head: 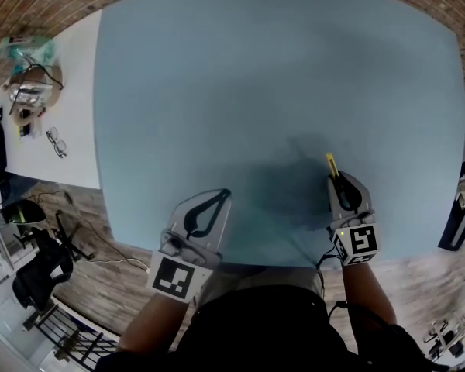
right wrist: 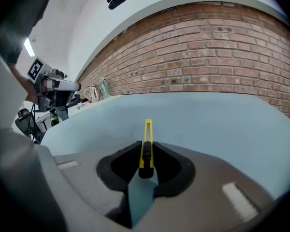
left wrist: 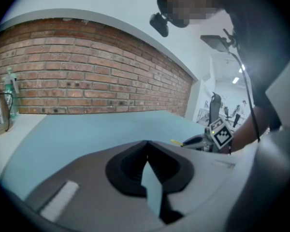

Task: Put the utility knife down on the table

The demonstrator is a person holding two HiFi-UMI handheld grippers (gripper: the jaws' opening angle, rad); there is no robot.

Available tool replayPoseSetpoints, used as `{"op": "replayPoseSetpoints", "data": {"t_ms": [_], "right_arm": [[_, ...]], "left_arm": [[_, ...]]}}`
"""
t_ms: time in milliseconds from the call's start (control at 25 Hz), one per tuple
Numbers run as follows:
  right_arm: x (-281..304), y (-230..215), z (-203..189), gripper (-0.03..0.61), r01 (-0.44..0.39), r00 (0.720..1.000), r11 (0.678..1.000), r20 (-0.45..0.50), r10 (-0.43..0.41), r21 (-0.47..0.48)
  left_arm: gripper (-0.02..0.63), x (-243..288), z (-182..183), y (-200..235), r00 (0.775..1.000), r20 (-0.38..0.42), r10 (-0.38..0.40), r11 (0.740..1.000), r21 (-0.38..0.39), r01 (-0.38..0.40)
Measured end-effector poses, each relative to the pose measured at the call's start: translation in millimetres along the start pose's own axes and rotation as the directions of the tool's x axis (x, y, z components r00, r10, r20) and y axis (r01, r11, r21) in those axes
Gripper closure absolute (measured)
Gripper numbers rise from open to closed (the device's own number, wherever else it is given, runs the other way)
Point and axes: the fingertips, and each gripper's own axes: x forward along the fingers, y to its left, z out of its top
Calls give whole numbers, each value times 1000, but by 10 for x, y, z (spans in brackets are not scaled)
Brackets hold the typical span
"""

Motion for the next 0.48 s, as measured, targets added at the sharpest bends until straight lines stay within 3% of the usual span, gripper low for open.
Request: {"op": "replayPoseSetpoints", "data": {"t_ms": [480], "right_arm": [[24,-90,-55,503,51,998,998,-33,-50,25]], "left_arm": [[612,13,53,3,1000,0,-4,1000,14,4]]}}
